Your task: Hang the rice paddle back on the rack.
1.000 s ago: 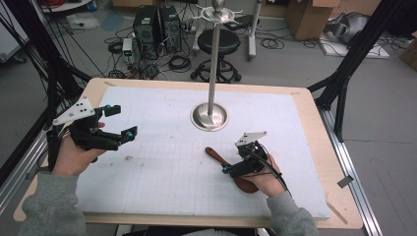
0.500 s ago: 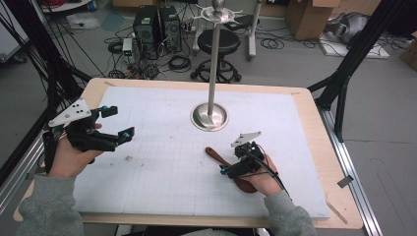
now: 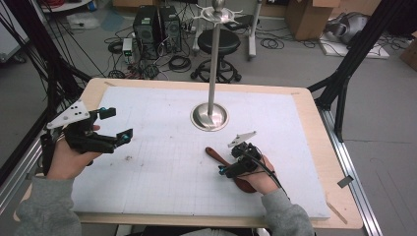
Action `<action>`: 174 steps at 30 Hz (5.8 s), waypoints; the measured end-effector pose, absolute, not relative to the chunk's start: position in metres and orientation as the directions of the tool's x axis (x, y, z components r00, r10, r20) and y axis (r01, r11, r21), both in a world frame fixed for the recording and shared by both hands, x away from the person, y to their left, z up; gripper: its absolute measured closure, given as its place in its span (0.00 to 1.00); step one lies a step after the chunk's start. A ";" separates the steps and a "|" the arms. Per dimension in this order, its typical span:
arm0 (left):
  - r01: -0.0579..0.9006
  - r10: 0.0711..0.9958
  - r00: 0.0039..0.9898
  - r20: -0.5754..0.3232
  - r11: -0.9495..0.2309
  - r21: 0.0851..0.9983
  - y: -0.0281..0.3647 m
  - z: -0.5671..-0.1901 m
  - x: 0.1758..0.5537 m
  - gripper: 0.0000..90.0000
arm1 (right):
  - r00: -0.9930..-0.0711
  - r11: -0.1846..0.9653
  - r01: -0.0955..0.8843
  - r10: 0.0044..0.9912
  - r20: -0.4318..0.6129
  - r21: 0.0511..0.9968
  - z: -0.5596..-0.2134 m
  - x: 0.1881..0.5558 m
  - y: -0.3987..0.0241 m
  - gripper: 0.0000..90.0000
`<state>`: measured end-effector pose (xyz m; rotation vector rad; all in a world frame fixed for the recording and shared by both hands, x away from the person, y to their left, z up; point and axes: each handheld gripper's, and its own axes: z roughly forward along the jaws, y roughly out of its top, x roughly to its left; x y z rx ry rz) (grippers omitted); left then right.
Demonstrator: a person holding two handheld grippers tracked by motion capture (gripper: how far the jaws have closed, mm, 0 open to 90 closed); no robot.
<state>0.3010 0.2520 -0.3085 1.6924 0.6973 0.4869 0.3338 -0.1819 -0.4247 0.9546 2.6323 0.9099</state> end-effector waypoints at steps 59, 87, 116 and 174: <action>0.202 0.681 0.730 -0.053 -0.141 0.969 0.260 -0.311 0.297 0.04 | -0.764 0.625 0.553 0.644 0.037 0.551 -0.425 0.332 -0.183 0.69; 0.202 0.684 0.728 -0.055 -0.138 0.970 0.260 -0.311 0.297 0.04 | -0.750 0.611 0.574 0.659 0.051 0.545 -0.423 0.334 -0.186 0.84; 0.194 0.688 0.723 -0.052 -0.130 0.972 0.263 -0.309 0.296 0.04 | -0.755 0.553 0.541 0.651 0.077 0.634 -0.407 0.332 -0.199 0.85; 0.186 0.694 0.718 -0.048 -0.125 0.975 0.266 -0.306 0.294 0.04 | -0.734 0.304 0.400 0.671 0.103 0.865 -0.343 0.317 -0.252 0.86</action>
